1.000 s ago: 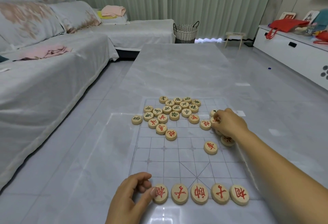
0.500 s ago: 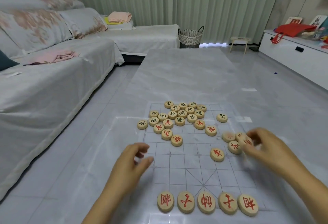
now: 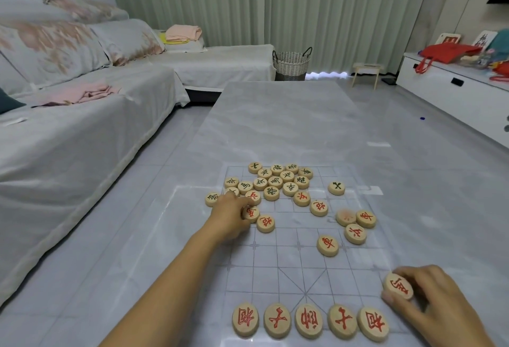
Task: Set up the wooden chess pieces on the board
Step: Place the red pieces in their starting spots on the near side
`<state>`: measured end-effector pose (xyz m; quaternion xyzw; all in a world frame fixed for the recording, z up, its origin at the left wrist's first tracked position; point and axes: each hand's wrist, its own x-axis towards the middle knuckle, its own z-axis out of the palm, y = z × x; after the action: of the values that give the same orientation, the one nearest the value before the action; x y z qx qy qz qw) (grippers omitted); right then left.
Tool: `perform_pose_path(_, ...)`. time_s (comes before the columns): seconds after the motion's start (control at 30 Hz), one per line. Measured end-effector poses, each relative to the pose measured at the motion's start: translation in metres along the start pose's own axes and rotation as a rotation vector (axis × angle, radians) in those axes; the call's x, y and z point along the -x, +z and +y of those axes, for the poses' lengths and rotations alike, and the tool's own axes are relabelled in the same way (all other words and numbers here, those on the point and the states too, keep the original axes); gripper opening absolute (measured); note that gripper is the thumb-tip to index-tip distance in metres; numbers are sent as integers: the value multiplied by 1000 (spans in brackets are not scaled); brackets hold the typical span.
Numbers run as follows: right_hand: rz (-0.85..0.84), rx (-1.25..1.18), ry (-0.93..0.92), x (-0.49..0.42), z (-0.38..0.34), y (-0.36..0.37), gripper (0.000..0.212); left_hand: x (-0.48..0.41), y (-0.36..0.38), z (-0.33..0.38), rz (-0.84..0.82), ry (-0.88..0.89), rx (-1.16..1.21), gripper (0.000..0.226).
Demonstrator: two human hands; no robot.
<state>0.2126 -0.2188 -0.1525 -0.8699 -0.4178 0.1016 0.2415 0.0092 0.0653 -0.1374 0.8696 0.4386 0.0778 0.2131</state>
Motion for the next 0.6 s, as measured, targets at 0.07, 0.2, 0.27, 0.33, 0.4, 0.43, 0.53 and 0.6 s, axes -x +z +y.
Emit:
perform_pose_path(0.07,-22,3,-28,3,2,-1,41,2,-1,-2,-15,-6,43,46)
perform_pose_path(0.2,-76,-43,-115,6,4,-4,53,16,-5,-13,10,-2,121,44)
perform_pose_path(0.27,-57,-87,-126,7,8,-5,54,33,-7,-21,14,-11,157,43)
perform_pose_path(0.33,-39,-99,-138,7,10,-4,52,57,-11,-31,0,-8,190,41)
perform_pose_path(0.4,-33,-116,-149,6,12,-3,51,83,-14,-39,-18,4,222,38)
perform_pose_path(0.43,-32,-120,-148,6,13,-3,49,97,-16,-41,-27,11,232,36)
perform_pose_path(0.53,-50,-128,-123,5,14,-5,39,135,-14,-47,-54,21,269,37)
perform_pose_path(0.6,-59,-116,-106,7,13,-6,36,155,-9,-48,-58,28,303,41)
